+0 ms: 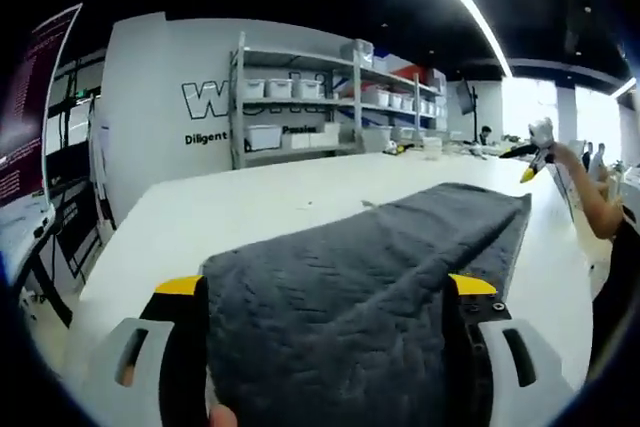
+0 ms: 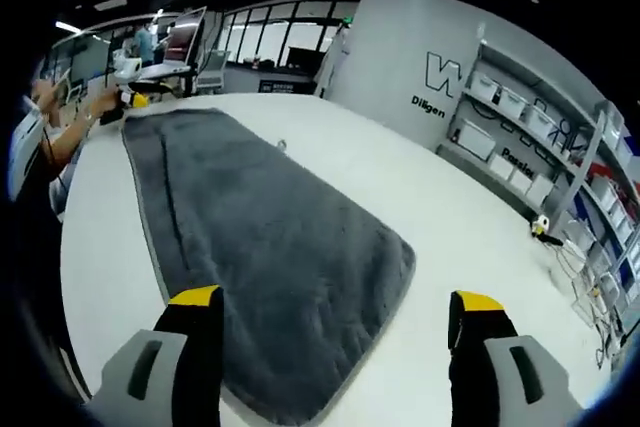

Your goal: Open the folded towel by lifting each exposed corner and separating the folded layers until the towel lies flat within the target outline without major curled edges

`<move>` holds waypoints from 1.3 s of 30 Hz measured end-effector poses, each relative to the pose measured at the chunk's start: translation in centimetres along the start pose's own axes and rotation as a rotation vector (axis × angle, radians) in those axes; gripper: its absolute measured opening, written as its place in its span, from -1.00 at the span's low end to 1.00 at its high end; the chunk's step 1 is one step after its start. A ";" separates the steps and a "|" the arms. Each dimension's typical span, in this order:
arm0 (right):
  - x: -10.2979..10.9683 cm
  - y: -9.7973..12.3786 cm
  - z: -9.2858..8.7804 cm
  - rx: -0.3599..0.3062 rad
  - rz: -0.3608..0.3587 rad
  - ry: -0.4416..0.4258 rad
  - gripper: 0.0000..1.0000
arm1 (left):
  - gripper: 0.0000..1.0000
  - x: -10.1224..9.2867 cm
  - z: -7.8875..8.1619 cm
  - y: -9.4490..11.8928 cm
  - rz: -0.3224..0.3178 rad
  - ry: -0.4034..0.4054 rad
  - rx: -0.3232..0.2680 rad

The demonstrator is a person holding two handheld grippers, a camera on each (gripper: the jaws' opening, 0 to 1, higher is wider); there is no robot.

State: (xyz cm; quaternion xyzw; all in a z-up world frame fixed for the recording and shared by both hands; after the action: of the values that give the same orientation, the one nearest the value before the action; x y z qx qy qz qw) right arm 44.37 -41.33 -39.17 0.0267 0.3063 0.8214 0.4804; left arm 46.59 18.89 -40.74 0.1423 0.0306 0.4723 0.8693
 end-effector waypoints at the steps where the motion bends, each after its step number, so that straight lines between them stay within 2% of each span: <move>1: -0.1 -0.2 0.2 0.002 -0.012 0.003 0.78 | 0.91 0.1 0.4 -0.4 -0.001 -0.004 0.001; 5: 0.2 -1.0 2.2 -0.021 -0.027 0.006 0.63 | 0.81 0.5 1.5 -1.5 0.001 -0.007 -0.005; 9: 0.5 -2.1 4.5 -0.081 -0.024 0.003 0.35 | 0.71 1.4 1.6 -3.0 0.017 0.010 0.033; 15: -0.1 -4.6 6.3 -0.119 -0.027 -0.020 -0.18 | 0.30 2.0 2.5 -5.1 0.019 0.038 0.020; 17: 0.1 -5.6 6.1 -0.084 -0.023 0.009 -0.31 | 0.17 2.4 2.7 -5.6 0.030 0.041 0.017; 20: 0.2 -7.0 6.0 -0.064 -0.025 0.030 -0.30 | -0.07 3.4 2.8 -6.2 0.058 0.032 0.014; 22: 0.6 -8.1 6.0 -0.063 0.009 0.013 -0.36 | -0.30 3.8 2.4 -6.8 0.059 0.002 0.047; 23: 0.6 -8.6 6.0 -0.062 0.017 0.010 -0.40 | -0.34 3.9 2.2 -7.1 0.063 -0.009 0.055; 30: 0.9 -12.1 5.8 -0.011 0.049 0.017 -0.54 | -0.35 3.6 0.6 -8.9 0.042 -0.043 0.127; 39: 0.9 -16.1 5.7 0.012 0.083 -0.034 -0.57 | -0.36 3.6 -1.4 -10.8 0.028 -0.047 0.196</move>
State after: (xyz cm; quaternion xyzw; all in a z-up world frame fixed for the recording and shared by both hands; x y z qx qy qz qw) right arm 58.27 -32.24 -43.24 0.0561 0.3018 0.8382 0.4508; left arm 57.12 16.64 -44.76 0.2380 0.0543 0.4755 0.8452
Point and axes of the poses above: the point that each gripper's makers call its tool centre point, and the gripper's own axes: y roughly backward along the fingers, x roughly to its left, z roughly out of its top, the point moved 2 cm from there along y, roughly backward along the fingers, and after that the axes turned 3 degrees about -y, right-handed, at the moved point
